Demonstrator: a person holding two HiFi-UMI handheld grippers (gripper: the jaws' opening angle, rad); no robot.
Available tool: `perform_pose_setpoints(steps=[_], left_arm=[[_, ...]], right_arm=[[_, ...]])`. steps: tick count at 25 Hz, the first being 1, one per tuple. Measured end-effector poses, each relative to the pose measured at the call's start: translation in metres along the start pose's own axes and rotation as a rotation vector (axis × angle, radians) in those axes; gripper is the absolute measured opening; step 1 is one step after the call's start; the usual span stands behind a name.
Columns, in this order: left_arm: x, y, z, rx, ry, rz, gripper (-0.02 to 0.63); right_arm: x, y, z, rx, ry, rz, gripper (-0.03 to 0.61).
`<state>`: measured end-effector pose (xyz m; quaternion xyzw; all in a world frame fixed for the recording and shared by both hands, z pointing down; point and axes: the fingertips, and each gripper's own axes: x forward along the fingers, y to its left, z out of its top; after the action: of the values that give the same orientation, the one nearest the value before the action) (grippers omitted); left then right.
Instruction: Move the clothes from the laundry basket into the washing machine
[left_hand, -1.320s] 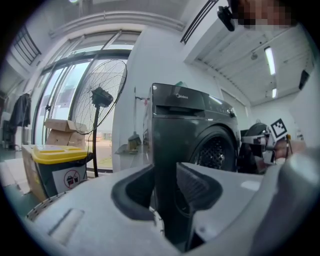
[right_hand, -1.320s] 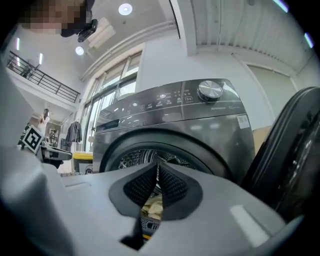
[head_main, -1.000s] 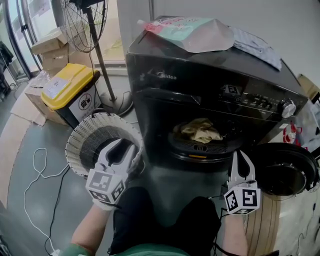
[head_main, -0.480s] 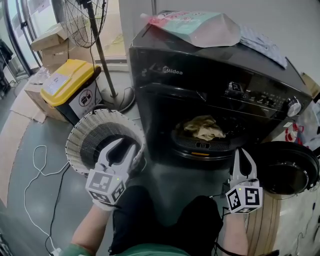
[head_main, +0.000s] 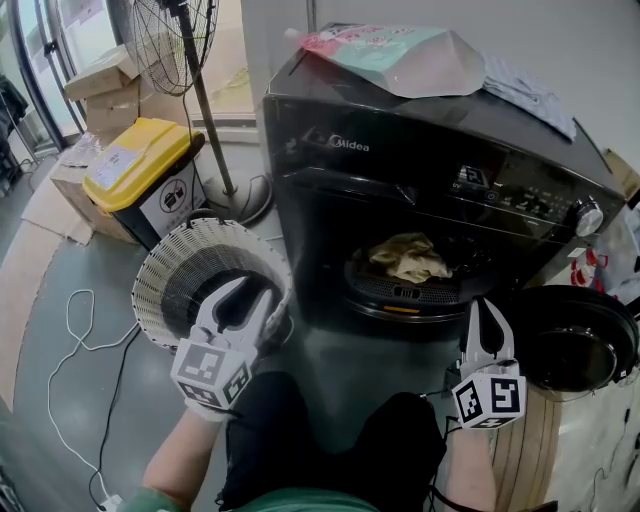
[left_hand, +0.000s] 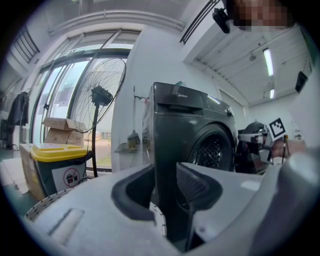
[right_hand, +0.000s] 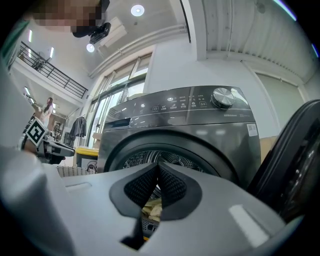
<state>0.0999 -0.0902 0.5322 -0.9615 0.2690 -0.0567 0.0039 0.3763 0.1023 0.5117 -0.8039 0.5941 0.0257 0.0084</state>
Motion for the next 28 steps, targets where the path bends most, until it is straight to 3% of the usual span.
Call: perform_pose_setpoints(steps=[28], left_arm=[[0.0056,-0.0080,-0.0004,0.014,0.012,-0.004,0.133]], right_arm=[[-0.0029,-0.0055,0.0007,-0.018,-0.004,0.022,0.002]])
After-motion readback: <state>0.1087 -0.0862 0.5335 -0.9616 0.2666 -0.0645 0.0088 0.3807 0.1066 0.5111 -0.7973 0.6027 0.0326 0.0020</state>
